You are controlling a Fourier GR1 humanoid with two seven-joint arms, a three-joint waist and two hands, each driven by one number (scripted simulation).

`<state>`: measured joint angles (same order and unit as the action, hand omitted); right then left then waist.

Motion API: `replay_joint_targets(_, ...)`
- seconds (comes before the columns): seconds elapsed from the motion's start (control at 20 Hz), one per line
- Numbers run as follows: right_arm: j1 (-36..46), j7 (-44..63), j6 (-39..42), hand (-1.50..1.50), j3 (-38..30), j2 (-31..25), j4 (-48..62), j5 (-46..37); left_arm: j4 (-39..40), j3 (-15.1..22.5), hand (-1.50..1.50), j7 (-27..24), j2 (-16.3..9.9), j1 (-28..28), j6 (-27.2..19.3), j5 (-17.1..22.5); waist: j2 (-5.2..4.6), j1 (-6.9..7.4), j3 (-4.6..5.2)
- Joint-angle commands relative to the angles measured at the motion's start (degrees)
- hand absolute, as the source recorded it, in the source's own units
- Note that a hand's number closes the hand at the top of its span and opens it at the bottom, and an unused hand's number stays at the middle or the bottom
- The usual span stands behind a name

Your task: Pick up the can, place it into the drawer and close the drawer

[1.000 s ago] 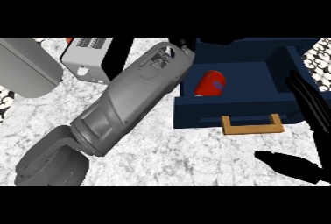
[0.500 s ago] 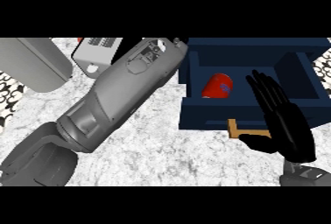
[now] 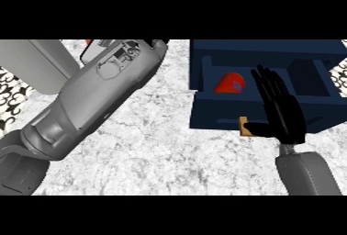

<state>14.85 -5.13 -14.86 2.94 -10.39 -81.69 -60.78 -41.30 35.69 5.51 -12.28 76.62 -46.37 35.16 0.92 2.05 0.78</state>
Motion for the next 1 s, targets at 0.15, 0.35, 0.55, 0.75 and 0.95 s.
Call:
replay_joint_targets(0.15, 5.0, -2.8, -8.2, -1.5, -3.1, 1.1, 17.0, -2.4, -8.0, -0.7, -1.5, 4.4, -7.9, -2.9, 3.0, -0.5, -0.91, 1.46, -0.87)
replay_joint_targets(0.35, 10.1, -1.0, -13.1, -1.5, -5.0, 1.2, 25.1, -6.4, -12.7, 1.6, -1.5, 5.3, -7.8, -6.9, 1.4, -2.0, -1.15, 2.8, -0.89)
replay_joint_targets(0.55, 16.9, 0.4, -15.4, -1.5, -6.4, 1.4, 30.4, -8.3, -17.7, 1.8, -1.5, 9.3, -10.1, -8.5, 0.0, -2.7, -0.91, 1.99, -0.86)
replay_joint_targets(0.75, 23.4, -2.8, -21.4, -1.5, -9.4, 2.1, 40.9, -6.4, -19.5, 0.5, -1.5, 10.3, -12.8, -10.1, 1.5, -3.3, -1.46, 1.49, -0.91)
replay_joint_targets(0.95, 30.5, -2.1, -22.5, -1.5, -11.6, 0.5, 47.2, -6.6, -25.6, 1.6, -1.5, 9.5, -14.2, -17.2, 0.9, -4.0, -1.57, 2.68, -0.88)
